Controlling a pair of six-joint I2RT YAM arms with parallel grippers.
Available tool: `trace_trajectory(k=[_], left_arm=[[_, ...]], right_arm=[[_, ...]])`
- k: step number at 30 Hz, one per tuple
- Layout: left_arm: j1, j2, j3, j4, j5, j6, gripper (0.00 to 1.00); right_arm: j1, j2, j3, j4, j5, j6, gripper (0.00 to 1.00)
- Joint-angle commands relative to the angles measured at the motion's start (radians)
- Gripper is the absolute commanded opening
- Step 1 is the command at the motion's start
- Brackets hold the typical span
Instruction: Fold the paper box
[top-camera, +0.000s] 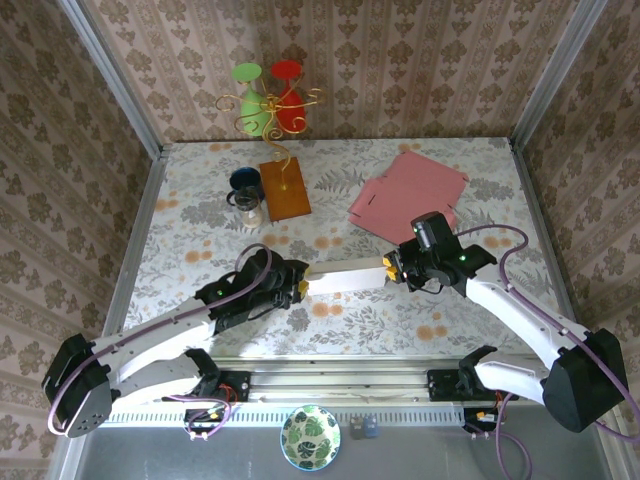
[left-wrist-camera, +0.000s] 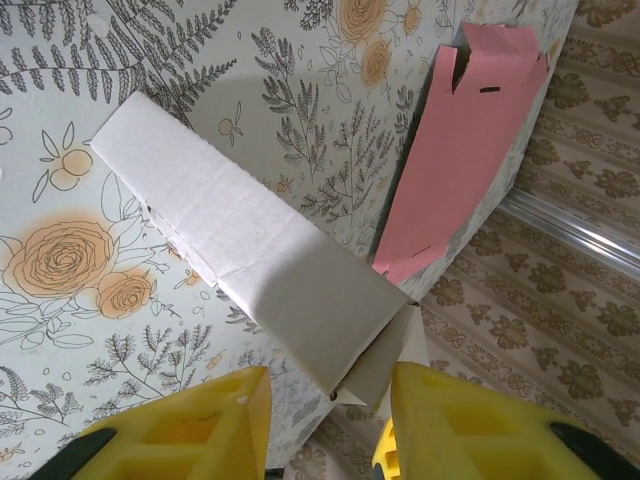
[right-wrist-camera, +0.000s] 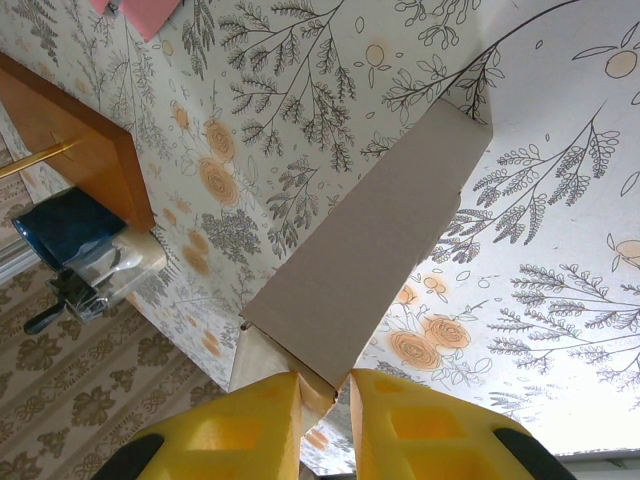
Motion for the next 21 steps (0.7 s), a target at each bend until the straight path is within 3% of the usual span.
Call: trace_trajectory(k=[1,9,21], left_arm=[[0.012,0.004,-0.044,-0.049,0.019,-0.029,0.36],[0.014,-0.015,-0.127,-0.089,0.027,-0.080,0.30],[0.016,0.011,-0.125,-0.149,0.055,-0.068,0.28]], right_arm=[[0.003,0.045,-0.037,-0.170,0.037,0.026,0.21],[0.004,0.061,-0.030,-0.199,0.039,0.026,0.22],[0.011,0.080,-0.019,-0.271,0.048,0.034,0.25]])
